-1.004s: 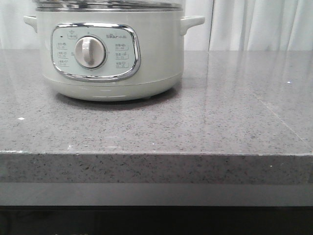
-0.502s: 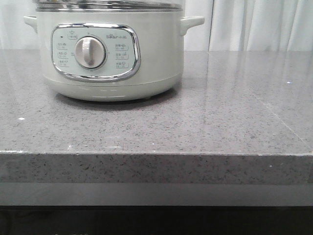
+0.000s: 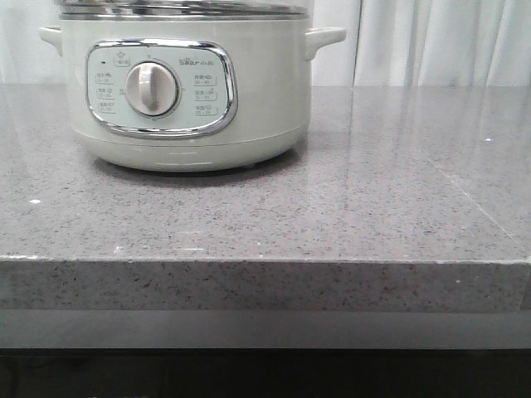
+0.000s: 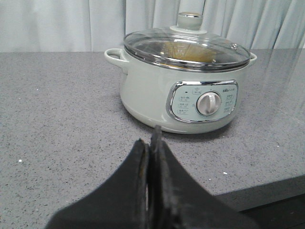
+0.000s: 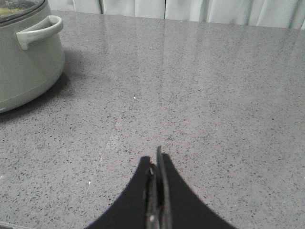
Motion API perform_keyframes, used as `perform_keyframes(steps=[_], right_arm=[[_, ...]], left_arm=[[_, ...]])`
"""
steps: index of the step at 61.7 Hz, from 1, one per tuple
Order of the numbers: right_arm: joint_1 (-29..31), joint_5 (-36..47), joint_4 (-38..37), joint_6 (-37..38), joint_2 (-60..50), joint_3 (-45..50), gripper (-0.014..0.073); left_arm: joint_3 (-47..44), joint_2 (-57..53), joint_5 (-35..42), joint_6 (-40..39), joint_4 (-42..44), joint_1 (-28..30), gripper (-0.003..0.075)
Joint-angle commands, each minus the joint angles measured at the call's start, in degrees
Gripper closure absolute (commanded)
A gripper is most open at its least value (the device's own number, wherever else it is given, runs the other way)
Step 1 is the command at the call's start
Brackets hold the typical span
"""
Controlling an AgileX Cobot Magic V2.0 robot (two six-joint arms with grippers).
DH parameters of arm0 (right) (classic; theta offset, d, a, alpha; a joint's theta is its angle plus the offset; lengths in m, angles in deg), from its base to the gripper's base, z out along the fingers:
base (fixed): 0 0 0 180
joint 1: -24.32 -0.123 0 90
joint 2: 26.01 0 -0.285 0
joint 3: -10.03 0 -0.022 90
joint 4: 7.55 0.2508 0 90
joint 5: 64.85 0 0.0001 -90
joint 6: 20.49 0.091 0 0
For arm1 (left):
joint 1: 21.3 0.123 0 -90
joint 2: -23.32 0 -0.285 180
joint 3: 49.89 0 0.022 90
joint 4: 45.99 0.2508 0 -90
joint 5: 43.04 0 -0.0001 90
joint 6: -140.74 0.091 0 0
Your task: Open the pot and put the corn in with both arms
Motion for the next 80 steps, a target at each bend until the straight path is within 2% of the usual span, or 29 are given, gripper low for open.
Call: perform_keyframes(steps=[1, 53, 66, 80], right_arm=[[0.30, 3.96, 0.60, -0.05, 0.27, -1.52, 0.0661], [0.30, 3.96, 0.60, -0.05, 0.27, -1.52, 0.0661], [0.30, 3.96, 0.60, -0.05, 0.27, -1.52, 0.0661], [0.30, 3.96, 0.60, -0.05, 0.27, -1.52, 0.0661]], left_arm=[[1.28, -0.40, 4.57, -0.41, -0.71, 0.01, 0.0741], [0.85, -0.40, 5.12, -0.41, 0.35, 0.01, 0.0741], [-4.89, -0.50, 14.89, 0.17, 2.96, 1.47, 0.0741], [-15.44, -0.83, 24.51, 0.17, 4.27, 9.61, 0.0741]])
